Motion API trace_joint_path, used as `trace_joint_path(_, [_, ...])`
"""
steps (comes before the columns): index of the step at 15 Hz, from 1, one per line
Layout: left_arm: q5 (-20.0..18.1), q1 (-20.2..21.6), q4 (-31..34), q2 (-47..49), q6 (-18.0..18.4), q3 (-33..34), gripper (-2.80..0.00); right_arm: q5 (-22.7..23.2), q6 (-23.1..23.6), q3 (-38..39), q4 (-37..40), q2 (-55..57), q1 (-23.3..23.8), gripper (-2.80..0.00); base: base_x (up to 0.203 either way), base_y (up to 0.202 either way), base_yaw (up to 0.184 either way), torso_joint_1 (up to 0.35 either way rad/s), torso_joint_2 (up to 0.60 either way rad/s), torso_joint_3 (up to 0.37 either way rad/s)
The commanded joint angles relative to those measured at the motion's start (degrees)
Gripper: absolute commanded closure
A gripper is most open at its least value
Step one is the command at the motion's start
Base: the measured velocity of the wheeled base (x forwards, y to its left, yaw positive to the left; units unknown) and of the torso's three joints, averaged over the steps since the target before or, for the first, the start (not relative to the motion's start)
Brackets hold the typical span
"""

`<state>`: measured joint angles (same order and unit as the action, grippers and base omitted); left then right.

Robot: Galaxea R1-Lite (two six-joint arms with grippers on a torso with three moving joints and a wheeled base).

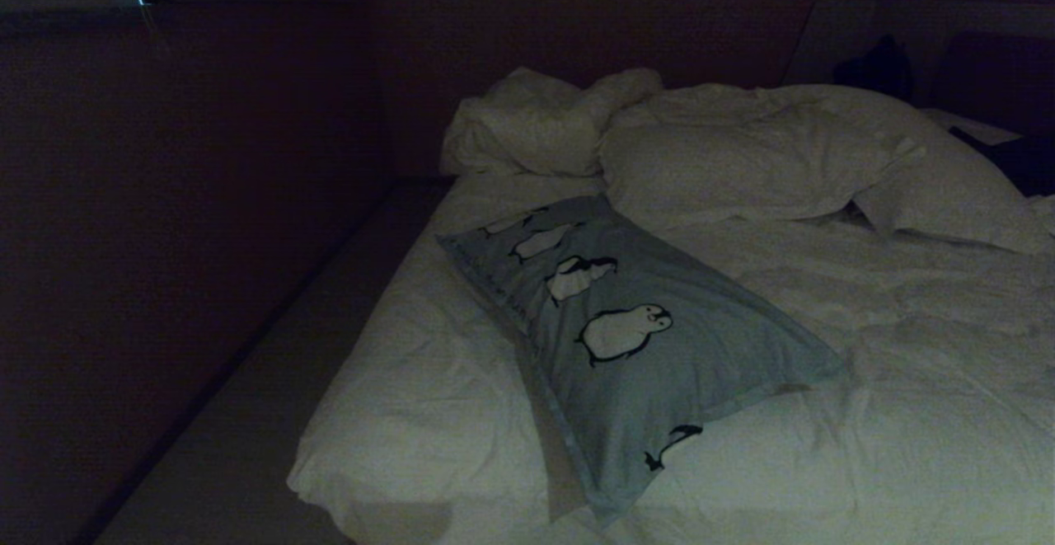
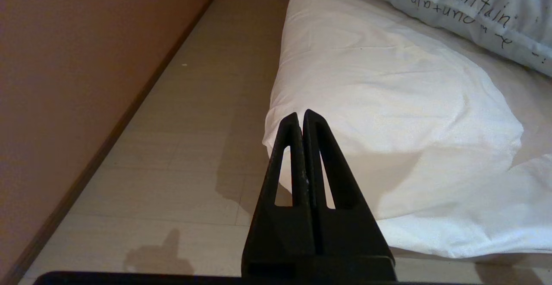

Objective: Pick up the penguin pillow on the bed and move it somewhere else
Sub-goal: Pick up the pillow

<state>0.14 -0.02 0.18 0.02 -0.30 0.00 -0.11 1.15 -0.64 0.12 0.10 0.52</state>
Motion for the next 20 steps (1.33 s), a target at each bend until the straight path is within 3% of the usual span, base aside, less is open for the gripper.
trace_joint_path(1, [0.03, 0.02, -0.01, -0.02, 0.00, 0.09, 0.00, 1.33, 0.05, -3.97, 1.01, 0.10, 0.00, 0.00, 0.000, 0.000, 0.000, 0.000, 0.00, 0.000])
trace_joint_path(4, [0.03, 0.02, -0.01, -0.02, -0.05, 0.09, 0.00, 4.62, -0.06, -10.09, 5.80, 3.01, 0.00, 0.00, 0.000, 0.000, 0.000, 0.000, 0.00, 0.000])
trace_joint_path(7, [0.03, 0.02, -0.01, -0.02, -0.05, 0.09, 0.00, 7.13, -0.19, -13.24, 5.15, 10.59, -0.03, 0.00, 0.000, 0.000, 0.000, 0.000, 0.00, 0.000])
trace_joint_path(13, [0.03, 0.02, -0.01, -0.02, -0.05, 0.09, 0.00, 8.59, -0.33, -19.25, -9.37, 36.86, -0.57, 0.00, 0.000, 0.000, 0.000, 0.000, 0.00, 0.000])
trace_joint_path(20, [0.03, 0.02, -0.01, -0.02, -0.05, 0.09, 0.00, 12.03, -1.77, -32.40, -18.59, 66.55, -1.05, 0.00, 0.000, 0.000, 0.000, 0.000, 0.00, 0.000])
